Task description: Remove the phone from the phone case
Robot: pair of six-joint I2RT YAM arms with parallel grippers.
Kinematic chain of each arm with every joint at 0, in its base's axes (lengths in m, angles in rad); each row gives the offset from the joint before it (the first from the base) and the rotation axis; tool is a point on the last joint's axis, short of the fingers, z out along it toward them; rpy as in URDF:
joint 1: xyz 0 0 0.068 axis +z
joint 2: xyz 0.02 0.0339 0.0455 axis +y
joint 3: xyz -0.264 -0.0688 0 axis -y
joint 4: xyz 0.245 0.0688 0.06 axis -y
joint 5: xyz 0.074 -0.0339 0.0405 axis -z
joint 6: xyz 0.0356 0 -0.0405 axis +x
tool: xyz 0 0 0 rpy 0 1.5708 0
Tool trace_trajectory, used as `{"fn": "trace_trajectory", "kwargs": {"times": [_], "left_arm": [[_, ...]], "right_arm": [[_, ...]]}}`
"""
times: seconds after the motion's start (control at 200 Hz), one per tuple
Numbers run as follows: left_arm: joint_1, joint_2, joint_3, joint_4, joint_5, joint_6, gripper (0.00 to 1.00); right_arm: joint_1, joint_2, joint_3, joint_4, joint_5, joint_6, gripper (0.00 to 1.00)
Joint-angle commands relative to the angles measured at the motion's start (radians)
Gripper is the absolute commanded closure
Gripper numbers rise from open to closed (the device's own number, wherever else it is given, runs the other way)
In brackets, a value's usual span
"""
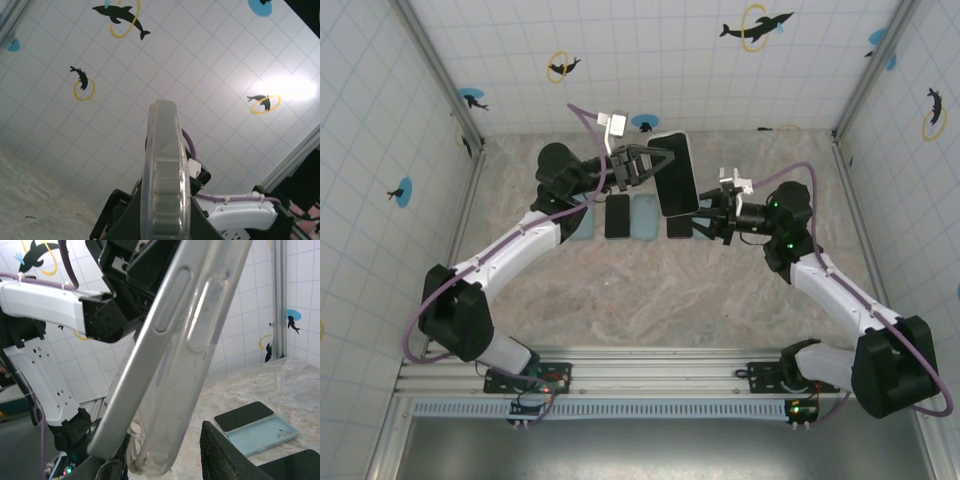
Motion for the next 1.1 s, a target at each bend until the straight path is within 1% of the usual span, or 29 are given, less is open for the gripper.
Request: {"fn": "trace_trajectory", "kwargs": {"times": [0.0,0.16,0.32,0.611,0.881,0.991,1.091], "left_arm": [[-0.001,0.008,-0.017,0.077,-0.011,-0.136,1.0],[-0.004,-0.005,-0.05,0.164,-0.055,-0.244,1.0],[-0.005,-0.011,-0.069,0.172,-0.056,-0.277,1.0],[-0.02,0.006,-0.066,0.224,-0.068,-0.324,1.0],[-0.021,0.027,-0.062,0.221,-0.101,-0.33,1.0],[-0.022,0.037,-0.058,0.219,-0.111,-0.326,1.0],[-0.023,0.039,-0.063,0.218,-0.12,-0.323,1.0]], "right_arm": [[-0.015,0.002,-0.007,0.187,0.058,0.125,0.6],[-0.02,0.025,-0.01,0.241,0.098,0.215,0.61],[-0.027,0.051,-0.007,0.276,0.139,0.294,0.62],[-0.029,0.114,0.025,0.271,0.195,0.441,0.66],[-0.026,0.134,0.017,0.453,0.219,0.598,0.65],[-0.018,0.149,0.012,0.566,0.239,0.7,0.66],[-0.016,0.155,0.009,0.593,0.256,0.735,0.66]]}}
